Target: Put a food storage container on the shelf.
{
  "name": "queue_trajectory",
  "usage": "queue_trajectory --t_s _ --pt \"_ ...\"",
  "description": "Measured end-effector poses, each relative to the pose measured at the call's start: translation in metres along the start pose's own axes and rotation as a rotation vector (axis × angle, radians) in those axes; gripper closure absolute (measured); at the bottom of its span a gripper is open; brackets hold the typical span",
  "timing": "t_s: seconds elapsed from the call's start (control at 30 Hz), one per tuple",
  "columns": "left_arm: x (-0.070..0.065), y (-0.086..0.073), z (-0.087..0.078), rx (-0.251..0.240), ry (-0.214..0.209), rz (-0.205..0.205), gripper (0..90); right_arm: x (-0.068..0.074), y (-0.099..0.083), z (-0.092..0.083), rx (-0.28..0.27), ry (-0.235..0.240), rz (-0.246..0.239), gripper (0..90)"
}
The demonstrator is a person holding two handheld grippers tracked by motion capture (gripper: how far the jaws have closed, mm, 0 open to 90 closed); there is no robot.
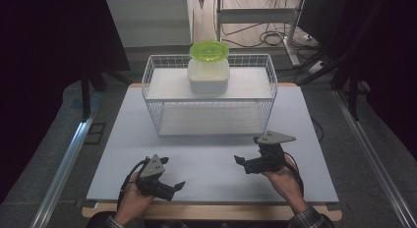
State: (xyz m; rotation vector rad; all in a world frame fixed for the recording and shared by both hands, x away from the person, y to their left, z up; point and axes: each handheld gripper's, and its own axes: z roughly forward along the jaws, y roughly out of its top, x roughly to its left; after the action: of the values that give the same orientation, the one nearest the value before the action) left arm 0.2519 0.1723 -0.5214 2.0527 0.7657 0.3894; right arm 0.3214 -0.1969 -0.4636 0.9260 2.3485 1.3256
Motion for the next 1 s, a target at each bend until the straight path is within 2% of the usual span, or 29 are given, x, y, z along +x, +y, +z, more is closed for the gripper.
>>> queue_trajectory --t_s 0.2,0.57,0.83,1.0 --pt "0.000 0.000 0.001 0.006 0.002 0.001 0.0 -0.001 -0.015 -0.003 0.017 -0.006 -0.007 0.3" --pt "0.000 -0.001 0.002 0.019 0.003 0.001 0.0 -0.006 -0.036 -0.013 0.049 -0.039 0.010 0.1" --pt "0.000 -0.001 0.004 0.032 0.006 0.005 0.0 -0.011 -0.050 -0.020 0.093 -0.096 0.010 0.1" --pt "0.000 -0.002 0.005 0.043 0.010 0.008 0.0 -0.015 -0.061 -0.021 0.141 -0.124 0.015 0.1"
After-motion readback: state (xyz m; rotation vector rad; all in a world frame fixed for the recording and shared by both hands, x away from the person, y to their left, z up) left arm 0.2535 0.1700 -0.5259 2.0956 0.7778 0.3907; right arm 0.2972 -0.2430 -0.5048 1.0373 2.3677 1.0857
